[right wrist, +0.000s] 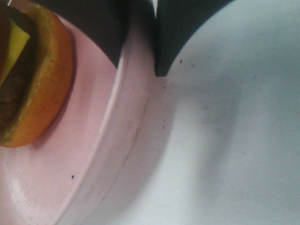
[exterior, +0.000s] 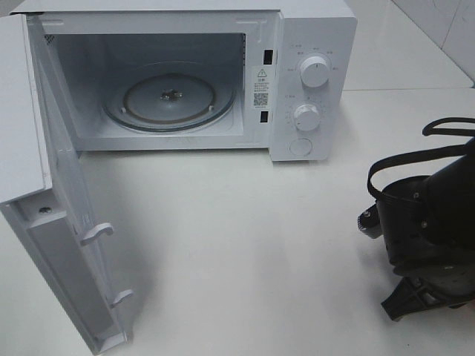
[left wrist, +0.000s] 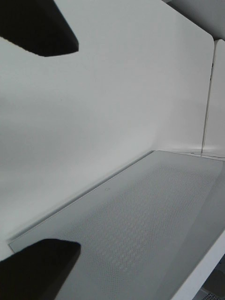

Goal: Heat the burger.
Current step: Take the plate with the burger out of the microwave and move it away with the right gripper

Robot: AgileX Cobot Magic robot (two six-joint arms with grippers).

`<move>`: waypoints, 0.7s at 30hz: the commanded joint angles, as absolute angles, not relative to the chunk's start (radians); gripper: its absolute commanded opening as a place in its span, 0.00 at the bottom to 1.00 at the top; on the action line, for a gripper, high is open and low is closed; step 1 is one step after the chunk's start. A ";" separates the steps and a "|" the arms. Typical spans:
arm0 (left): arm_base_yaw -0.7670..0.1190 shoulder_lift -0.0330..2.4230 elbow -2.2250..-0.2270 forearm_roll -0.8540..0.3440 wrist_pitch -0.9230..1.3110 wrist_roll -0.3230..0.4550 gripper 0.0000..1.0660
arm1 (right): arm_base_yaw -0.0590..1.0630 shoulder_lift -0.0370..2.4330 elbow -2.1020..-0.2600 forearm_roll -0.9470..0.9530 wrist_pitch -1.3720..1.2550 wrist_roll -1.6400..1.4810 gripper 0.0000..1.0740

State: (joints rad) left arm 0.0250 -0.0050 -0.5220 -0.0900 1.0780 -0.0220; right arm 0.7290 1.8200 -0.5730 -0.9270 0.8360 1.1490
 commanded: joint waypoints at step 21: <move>0.025 -0.012 -0.518 -0.094 1.070 -0.023 0.92 | 0.725 1.845 -0.576 -0.917 0.848 1.155 0.46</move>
